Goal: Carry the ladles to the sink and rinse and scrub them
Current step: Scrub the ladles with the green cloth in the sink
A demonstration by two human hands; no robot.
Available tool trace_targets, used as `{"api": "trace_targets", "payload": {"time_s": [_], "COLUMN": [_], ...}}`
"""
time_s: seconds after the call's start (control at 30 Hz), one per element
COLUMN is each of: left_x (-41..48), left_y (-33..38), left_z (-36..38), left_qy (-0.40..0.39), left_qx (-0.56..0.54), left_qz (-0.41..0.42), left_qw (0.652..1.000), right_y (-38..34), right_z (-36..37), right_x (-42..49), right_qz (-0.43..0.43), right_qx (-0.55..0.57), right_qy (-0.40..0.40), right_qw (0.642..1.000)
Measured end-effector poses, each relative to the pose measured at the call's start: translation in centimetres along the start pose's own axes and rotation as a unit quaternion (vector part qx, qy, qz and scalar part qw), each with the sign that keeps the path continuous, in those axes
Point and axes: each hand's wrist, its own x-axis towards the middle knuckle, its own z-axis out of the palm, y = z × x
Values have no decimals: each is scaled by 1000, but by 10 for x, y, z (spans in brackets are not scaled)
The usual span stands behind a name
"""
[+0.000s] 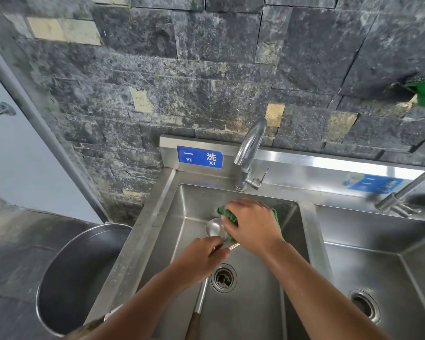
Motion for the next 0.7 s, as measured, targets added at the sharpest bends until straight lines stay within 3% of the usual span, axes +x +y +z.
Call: {"api": "trace_targets", "payload": {"time_s": [0.1, 0.27, 0.33, 0.43, 0.47, 0.6, 0.7], "left_x": [-6, -13, -13, -8, -4, 16, 25], "left_y": [-6, -22, -31, -46, -51, -62, -65], "left_z": [4, 2, 2, -2, -4, -14, -12], "left_qy": [-15, -68, -78, -76, -76, -83, -114], "left_qx": [-3, -48, -99, -274, -330, -507, -596], "left_qz": [-32, -53, -85, -152, -160, -179, -206], "left_qw": [999, 995, 988, 947, 927, 839, 768], "right_y": [12, 46, 56, 64, 61, 16, -26], "right_z": [7, 22, 29, 44, 52, 80, 92], "right_x": [8, 12, 2, -14, -18, -30, -26], "right_qz": [153, 341, 413, 519, 540, 547, 462], "right_qx": [117, 338, 462, 644, 673, 731, 807], "right_qy": [-49, -113, -92, -50, -48, -90, -166], "right_qw": [980, 870, 779, 560, 502, 399, 328]}}
